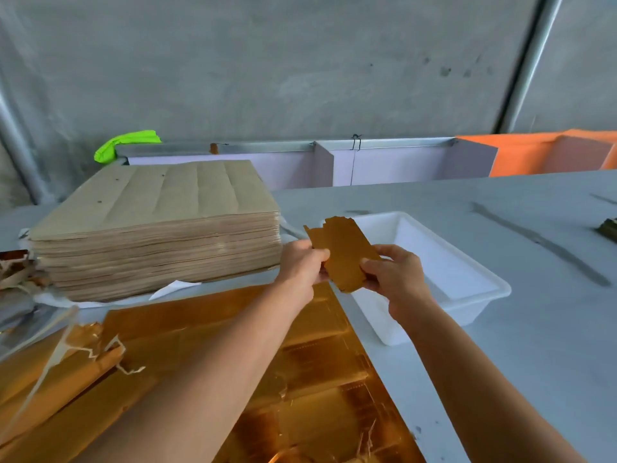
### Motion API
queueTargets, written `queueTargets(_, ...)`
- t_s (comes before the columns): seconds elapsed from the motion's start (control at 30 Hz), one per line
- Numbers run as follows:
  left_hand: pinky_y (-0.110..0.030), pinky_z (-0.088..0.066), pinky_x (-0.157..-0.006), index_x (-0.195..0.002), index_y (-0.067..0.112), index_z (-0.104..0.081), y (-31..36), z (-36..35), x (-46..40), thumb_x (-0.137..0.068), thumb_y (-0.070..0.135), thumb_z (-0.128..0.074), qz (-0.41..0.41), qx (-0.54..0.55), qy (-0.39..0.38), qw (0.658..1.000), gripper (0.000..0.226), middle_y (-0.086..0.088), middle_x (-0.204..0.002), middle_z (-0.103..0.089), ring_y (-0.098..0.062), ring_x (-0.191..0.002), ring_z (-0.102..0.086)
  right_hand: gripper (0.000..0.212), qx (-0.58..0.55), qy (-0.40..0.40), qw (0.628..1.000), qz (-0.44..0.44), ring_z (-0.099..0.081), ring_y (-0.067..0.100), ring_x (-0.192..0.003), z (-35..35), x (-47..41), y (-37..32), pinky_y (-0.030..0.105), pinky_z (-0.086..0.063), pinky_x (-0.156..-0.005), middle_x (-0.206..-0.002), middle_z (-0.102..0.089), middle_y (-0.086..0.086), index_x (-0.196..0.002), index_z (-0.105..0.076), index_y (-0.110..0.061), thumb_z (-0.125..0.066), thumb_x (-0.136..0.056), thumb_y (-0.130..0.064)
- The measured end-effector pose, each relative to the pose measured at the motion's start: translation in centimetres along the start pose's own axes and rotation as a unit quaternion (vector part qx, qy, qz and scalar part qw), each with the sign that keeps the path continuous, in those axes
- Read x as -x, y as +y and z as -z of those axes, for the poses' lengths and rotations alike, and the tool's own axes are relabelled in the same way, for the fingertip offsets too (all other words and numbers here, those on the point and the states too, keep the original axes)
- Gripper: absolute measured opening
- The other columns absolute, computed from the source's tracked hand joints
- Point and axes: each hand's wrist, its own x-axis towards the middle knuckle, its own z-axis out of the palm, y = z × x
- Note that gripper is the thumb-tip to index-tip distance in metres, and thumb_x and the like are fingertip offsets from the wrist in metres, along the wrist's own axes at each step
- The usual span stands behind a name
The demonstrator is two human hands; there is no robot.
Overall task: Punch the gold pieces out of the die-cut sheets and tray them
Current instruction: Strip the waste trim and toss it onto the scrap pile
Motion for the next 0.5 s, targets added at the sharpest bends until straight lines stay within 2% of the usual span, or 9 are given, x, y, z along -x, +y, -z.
queueTargets(0.07, -0.032, -0.058, -0.065, -0.078, 0.011, -0.059, 0.2, -1.5, -1.5, -0.09, -0.001, -0.057, -0.004, -0.019, -0.015, 1.0, 0.017, -0.008, -0.082, -0.066, -0.021, -0.078, -0.067, 0.025, 0.01, -0.005, 1.0, -0.017, -0.066, 0.017, -0.058, 1.2, -1.4, -0.6, 0.022, -0.056, -0.052, -0.077, -0.064, 0.006, -0.102, -0.056, -0.011, -0.059, -0.085, 0.008)
queueTargets(0.13, -0.029, -0.057, -0.061, -0.077, 0.012, -0.059, 0.2, -2.9, -3.0, -0.089, 0.001, -0.06, -0.012, -0.036, -0.02, 0.999, 0.017, -0.007, -0.084, -0.066, -0.021, -0.08, -0.067, 0.028, 0.029, 0.008, 0.999, -0.026, -0.066, 0.021, -0.063, 2.1, -2.9, -0.7, 0.025, -0.057, -0.057, -0.077, -0.064, 0.006, -0.103, -0.057, -0.013, -0.058, -0.085, 0.009)
queueTargets(0.2, -0.027, -0.058, -0.058, -0.078, 0.011, -0.061, 0.0, -4.3, -4.3, -0.087, 0.003, -0.064, -0.018, -0.056, -0.018, 0.998, 0.013, -0.008, -0.086, -0.069, -0.02, -0.078, -0.068, 0.032, 0.044, 0.033, 0.998, -0.029, -0.066, 0.021, -0.068, 2.8, -4.6, -0.7, 0.023, -0.055, -0.056, -0.081, -0.062, 0.004, -0.108, -0.058, -0.014, -0.059, -0.085, 0.008)
queueTargets(0.27, -0.034, -0.06, -0.067, -0.08, 0.009, -0.062, -0.3, -5.7, -5.8, -0.086, 0.007, -0.068, -0.023, -0.091, -0.01, 0.996, 0.009, -0.012, -0.093, -0.07, -0.023, -0.079, -0.069, 0.035, 0.054, 0.052, 0.997, -0.033, -0.066, 0.02, -0.072, 3.2, -6.4, -0.5, 0.02, -0.054, -0.054, -0.089, -0.063, 0.005, -0.116, -0.06, -0.011, -0.059, -0.086, 0.007)
queueTargets(0.33, -0.037, -0.06, -0.07, -0.094, 0.005, -0.064, -0.5, -6.9, -7.1, -0.084, 0.012, -0.071, -0.029, -0.112, -0.004, 0.993, 0.014, -0.013, -0.102, -0.069, -0.026, -0.085, -0.069, 0.034, 0.061, 0.064, 0.995, -0.042, -0.064, 0.018, -0.072, 3.4, -8.2, -0.3, 0.019, -0.053, -0.052, -0.098, -0.062, 0.007, -0.119, -0.06, -0.01, -0.059, -0.089, 0.005)
queueTargets(0.4, -0.037, -0.06, -0.069, -0.12, 0.004, -0.055, -0.8, -7.6, -8.5, -0.085, 0.014, -0.071, -0.036, -0.116, -0.003, 0.993, 0.04, -0.012, -0.114, -0.062, -0.029, -0.094, -0.067, 0.029, 0.057, 0.076, 0.994, -0.051, -0.063, 0.015, -0.068, 3.5, -10.0, 0.0, 0.017, -0.052, -0.047, -0.091, -0.062, 0.005, -0.111, -0.06, -0.013, -0.059, -0.089, 0.005)
queueTargets(0.43, -0.037, -0.06, -0.069, -0.128, 0.006, -0.049, -0.9, -7.8, -9.1, -0.087, 0.015, -0.068, -0.048, -0.126, -0.005, 0.991, 0.045, -0.012, -0.116, -0.059, -0.029, -0.096, -0.065, 0.027, 0.06, 0.082, 0.993, -0.054, -0.062, 0.014, -0.065, 3.6, -10.8, 0.2, 0.017, -0.051, -0.045, -0.084, -0.061, 0.003, -0.106, -0.06, -0.014, -0.059, -0.089, 0.006)
queueTargets(0.5, -0.036, -0.059, -0.072, -0.129, 0.008, -0.045, -1.4, -8.1, -10.0, -0.091, 0.012, -0.061, -0.102, -0.204, -0.014, 0.973, 0.042, -0.013, -0.112, -0.058, -0.029, -0.097, -0.064, 0.027, 0.081, 0.098, 0.99, -0.056, -0.062, 0.015, -0.064, 3.5, -12.4, 0.8, 0.017, -0.05, -0.043, -0.083, -0.061, 0.004, -0.099, -0.059, -0.015, -0.057, -0.088, 0.009)
